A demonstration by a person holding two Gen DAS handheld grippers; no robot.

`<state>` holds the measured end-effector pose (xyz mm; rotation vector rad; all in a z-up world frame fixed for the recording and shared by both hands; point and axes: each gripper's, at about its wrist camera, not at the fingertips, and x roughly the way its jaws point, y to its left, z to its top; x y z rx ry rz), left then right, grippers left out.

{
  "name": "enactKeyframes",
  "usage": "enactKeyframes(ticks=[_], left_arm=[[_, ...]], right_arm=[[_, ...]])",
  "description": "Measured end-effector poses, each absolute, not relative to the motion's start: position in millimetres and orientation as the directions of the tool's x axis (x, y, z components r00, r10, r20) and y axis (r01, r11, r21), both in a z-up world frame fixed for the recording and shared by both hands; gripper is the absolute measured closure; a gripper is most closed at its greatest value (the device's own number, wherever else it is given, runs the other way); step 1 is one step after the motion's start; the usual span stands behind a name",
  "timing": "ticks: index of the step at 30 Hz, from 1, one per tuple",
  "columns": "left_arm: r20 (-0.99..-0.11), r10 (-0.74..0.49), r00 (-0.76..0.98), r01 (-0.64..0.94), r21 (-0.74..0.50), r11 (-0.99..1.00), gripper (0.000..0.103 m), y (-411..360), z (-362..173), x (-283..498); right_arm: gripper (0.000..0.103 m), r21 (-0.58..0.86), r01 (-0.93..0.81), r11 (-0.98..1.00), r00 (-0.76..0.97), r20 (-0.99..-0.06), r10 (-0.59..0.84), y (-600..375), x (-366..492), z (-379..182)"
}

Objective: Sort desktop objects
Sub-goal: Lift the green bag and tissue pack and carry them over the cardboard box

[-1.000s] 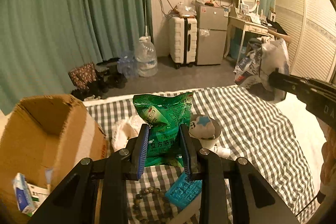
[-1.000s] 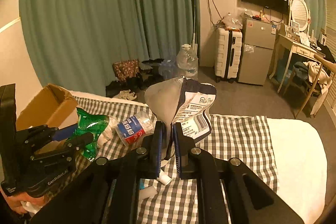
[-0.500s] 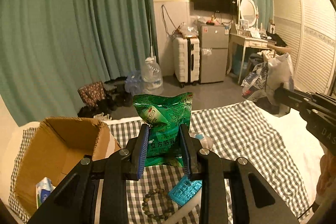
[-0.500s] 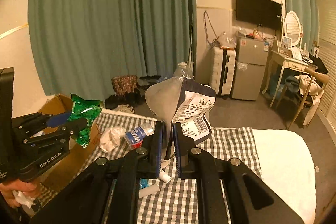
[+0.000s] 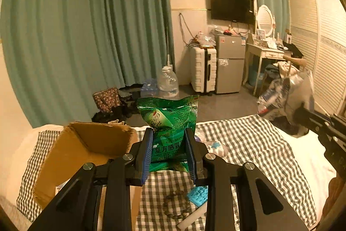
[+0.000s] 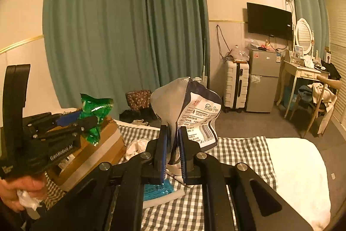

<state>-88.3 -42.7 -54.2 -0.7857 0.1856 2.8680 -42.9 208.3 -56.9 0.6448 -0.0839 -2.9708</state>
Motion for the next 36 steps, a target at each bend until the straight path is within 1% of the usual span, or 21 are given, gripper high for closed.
enactKeyframes(ticks=[13, 22, 25, 36], left_arm=[[-0.508, 0.058, -0.86, -0.087, 0.033, -0.996, 0.074, -97, -41, -91], [-0.494, -0.001, -0.87, -0.006, 0.014, -1.0, 0.074, -149, -29, -91], [-0.498, 0.0, -0.867, 0.006, -0.011, -1.0, 0.074, -165, -30, -90], [-0.499, -0.084, -0.862, 0.097, -0.001, -0.995, 0.074, -214, -30, -89]], right_arm=[[0.094, 0.039, 0.14, -0.989, -0.909, -0.392, -0.144, 165, -44, -50], [0.094, 0.076, 0.195, -0.978, -0.907, -0.366, -0.21, 117, -51, -38], [0.094, 0.081, 0.214, -0.973, -0.906, -0.355, -0.229, 101, -53, -32], [0.094, 0.082, 0.295, -0.952, -0.88, -0.365, -0.304, 41, -57, -29]])
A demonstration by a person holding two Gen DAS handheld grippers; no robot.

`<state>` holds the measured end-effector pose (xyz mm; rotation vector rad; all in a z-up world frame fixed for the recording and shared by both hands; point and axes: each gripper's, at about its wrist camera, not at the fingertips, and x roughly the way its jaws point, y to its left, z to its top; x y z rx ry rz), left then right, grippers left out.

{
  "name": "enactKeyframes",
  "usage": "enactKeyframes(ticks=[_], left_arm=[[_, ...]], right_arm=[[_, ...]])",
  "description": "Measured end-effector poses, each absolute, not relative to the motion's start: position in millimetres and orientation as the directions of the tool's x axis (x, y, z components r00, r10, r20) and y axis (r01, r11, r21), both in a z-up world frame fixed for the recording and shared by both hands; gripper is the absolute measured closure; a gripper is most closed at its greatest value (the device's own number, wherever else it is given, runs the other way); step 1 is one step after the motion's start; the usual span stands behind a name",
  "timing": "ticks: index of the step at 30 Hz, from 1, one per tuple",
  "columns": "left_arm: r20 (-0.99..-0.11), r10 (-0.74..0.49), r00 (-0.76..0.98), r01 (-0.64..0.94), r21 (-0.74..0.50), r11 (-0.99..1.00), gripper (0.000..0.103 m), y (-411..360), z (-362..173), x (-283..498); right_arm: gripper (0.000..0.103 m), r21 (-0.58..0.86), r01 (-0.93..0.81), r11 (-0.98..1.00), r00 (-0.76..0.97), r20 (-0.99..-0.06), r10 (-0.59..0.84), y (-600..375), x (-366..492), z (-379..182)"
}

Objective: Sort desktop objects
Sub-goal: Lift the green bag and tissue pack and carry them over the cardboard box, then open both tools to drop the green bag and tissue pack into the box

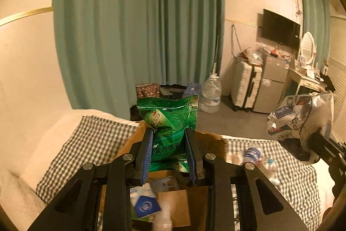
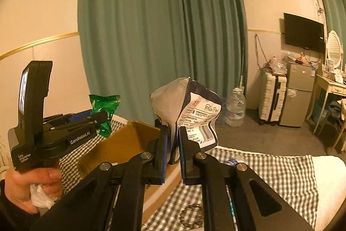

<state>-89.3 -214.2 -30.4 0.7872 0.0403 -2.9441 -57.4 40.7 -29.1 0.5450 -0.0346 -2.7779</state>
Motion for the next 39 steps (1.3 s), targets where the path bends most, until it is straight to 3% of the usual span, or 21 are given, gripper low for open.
enactKeyframes(ticks=[19, 39], left_arm=[[-0.581, -0.117, -0.805, 0.127, 0.023, -0.992, 0.074, -252, -63, -114], [-0.744, -0.111, -0.659, 0.114, 0.047, -0.992, 0.074, -266, -135, -167]], right_arm=[[0.094, 0.106, 0.382, -0.918, -0.824, -0.412, -0.39, -23, -99, -57], [0.094, 0.111, 0.411, -0.905, -0.704, -0.592, -0.393, -66, -168, -125]])
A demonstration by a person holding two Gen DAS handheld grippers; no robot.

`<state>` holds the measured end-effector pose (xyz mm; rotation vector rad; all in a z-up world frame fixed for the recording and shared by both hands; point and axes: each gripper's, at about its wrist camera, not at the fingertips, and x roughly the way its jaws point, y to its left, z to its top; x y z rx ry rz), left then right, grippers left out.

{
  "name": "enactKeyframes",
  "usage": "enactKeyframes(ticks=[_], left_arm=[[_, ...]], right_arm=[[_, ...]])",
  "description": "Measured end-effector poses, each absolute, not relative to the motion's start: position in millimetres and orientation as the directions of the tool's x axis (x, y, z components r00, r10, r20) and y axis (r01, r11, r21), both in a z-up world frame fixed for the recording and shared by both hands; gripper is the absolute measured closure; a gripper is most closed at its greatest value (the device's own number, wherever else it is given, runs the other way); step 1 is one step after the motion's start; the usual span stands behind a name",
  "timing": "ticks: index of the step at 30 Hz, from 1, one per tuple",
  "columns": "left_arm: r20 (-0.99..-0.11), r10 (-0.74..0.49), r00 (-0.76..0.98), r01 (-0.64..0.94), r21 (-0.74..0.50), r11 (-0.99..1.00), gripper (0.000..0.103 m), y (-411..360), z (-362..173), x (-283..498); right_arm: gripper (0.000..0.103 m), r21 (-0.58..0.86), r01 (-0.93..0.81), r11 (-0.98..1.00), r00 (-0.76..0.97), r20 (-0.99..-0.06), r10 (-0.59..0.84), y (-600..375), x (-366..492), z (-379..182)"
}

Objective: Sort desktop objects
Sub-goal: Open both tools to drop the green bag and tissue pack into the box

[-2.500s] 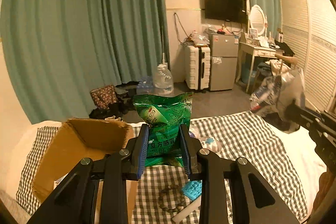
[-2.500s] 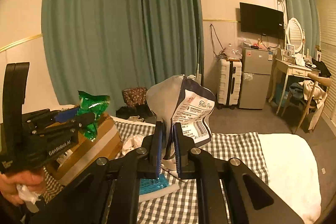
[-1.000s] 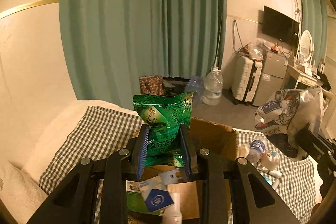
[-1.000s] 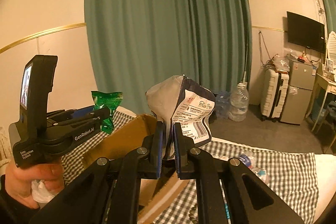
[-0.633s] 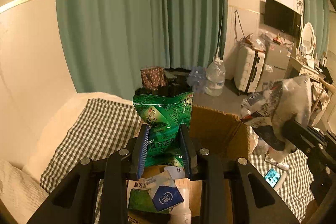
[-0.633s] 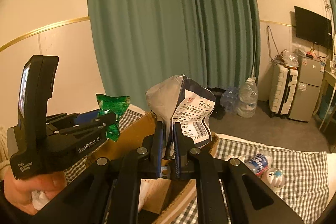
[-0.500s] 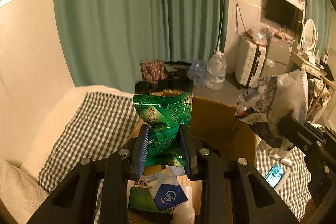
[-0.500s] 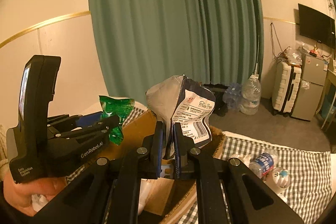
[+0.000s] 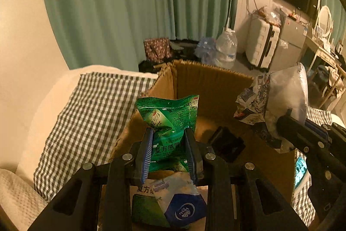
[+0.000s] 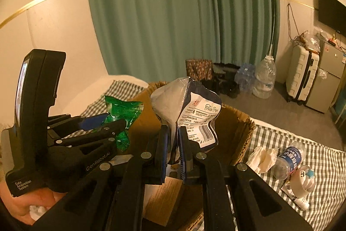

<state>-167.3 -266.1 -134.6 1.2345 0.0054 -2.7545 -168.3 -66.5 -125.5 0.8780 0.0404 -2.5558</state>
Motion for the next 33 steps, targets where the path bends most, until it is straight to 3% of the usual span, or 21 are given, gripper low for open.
enactKeyframes(ticks=[5, 9, 12, 14, 16, 18, 27, 33], left_arm=[[-0.781, -0.101, -0.616, 0.107, 0.045, -0.993, 0.074, -267, -149, -179], [-0.78, -0.108, -0.617, 0.105, 0.055, -0.993, 0.067, -263, -148, -178], [-0.776, -0.112, -0.621, 0.111, 0.054, -0.992, 0.05, -267, -145, -177], [-0.771, -0.114, -0.626, 0.123, 0.047, -0.991, 0.048, -269, -142, -175], [-0.761, -0.117, -0.639, 0.133, 0.041, -0.99, 0.044, -270, -136, -171], [-0.749, -0.117, -0.653, 0.141, 0.031, -0.99, 0.035, -274, -130, -168], [-0.701, -0.109, -0.705, 0.124, 0.03, -0.992, 0.028, -264, -105, -158], [-0.665, -0.079, -0.742, 0.072, 0.038, -0.997, 0.022, -243, -88, -153]], right_arm=[[0.094, 0.106, 0.419, -0.902, -0.669, -0.635, -0.386, -74, -178, -137], [0.093, 0.09, 0.43, -0.898, -0.662, -0.645, -0.382, -76, -179, -143], [0.087, 0.091, 0.423, -0.901, -0.667, -0.642, -0.378, -76, -178, -142], [0.083, 0.092, 0.419, -0.903, -0.675, -0.634, -0.378, -76, -175, -141], [0.06, 0.083, 0.409, -0.909, -0.692, -0.621, -0.368, -74, -170, -137], [0.051, 0.087, 0.399, -0.913, -0.71, -0.6, -0.368, -68, -166, -132], [0.046, 0.073, 0.353, -0.933, -0.771, -0.543, -0.334, -44, -147, -100], [0.037, 0.052, 0.311, -0.949, -0.815, -0.499, -0.295, -16, -134, -77]])
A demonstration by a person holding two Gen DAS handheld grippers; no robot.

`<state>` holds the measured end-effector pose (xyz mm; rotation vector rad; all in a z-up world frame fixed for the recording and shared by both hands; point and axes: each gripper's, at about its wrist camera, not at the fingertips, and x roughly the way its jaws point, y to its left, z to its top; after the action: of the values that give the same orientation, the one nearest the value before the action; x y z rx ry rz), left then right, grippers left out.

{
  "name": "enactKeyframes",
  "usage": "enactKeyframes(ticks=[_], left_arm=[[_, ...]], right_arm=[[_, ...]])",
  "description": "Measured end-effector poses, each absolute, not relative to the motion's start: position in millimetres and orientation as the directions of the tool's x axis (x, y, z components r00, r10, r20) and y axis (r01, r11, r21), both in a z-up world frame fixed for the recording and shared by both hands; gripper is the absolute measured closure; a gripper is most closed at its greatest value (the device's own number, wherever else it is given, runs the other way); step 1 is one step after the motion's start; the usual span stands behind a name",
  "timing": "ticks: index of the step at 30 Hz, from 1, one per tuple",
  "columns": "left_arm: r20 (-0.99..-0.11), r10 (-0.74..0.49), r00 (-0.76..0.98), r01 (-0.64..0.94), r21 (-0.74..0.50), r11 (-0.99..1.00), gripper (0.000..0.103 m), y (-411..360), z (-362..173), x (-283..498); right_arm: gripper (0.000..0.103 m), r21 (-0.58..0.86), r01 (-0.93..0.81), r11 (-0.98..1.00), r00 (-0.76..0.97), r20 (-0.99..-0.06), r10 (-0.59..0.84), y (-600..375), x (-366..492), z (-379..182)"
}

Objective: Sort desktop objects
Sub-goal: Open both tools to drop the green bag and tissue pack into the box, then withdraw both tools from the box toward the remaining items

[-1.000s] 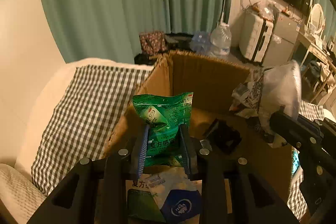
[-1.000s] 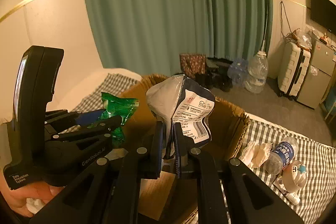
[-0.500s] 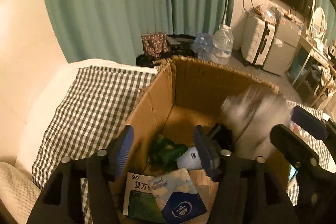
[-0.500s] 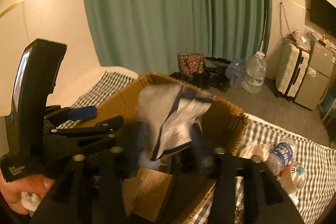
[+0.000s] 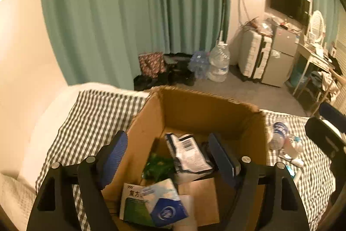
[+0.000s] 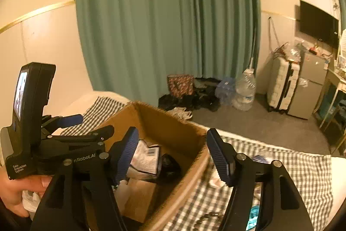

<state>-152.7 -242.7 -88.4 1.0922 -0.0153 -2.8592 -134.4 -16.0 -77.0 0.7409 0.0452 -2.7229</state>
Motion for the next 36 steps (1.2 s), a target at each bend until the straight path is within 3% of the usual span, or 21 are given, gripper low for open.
enactKeyframes(ticks=[8, 13, 17, 27, 36], left_arm=[[-0.618, -0.032, -0.786, 0.017, 0.031, -0.999, 0.009, -214, -63, -142], [-0.579, 0.001, -0.815, -0.025, 0.033, -0.999, 0.002, -190, -48, -131], [-0.553, 0.02, -0.833, -0.059, 0.053, -0.997, 0.0, -167, -41, -123], [-0.525, 0.053, -0.849, -0.114, 0.084, -0.99, 0.0, -124, -38, -113], [-0.552, 0.146, -0.821, -0.198, 0.035, -0.98, 0.0, -90, -49, -108]], right_arm=[[0.027, 0.042, 0.24, -0.97, -0.865, -0.444, -0.233, 26, -114, -48], [0.009, 0.043, 0.185, -0.982, -0.904, -0.384, -0.187, 58, -96, -28], [0.0, 0.039, 0.149, -0.988, -0.931, -0.33, -0.154, 80, -81, -17], [0.0, 0.059, 0.042, -0.997, -0.955, -0.29, -0.058, 124, -62, -2], [0.0, 0.001, -0.016, -1.0, -0.948, -0.319, 0.015, 164, -50, -12]])
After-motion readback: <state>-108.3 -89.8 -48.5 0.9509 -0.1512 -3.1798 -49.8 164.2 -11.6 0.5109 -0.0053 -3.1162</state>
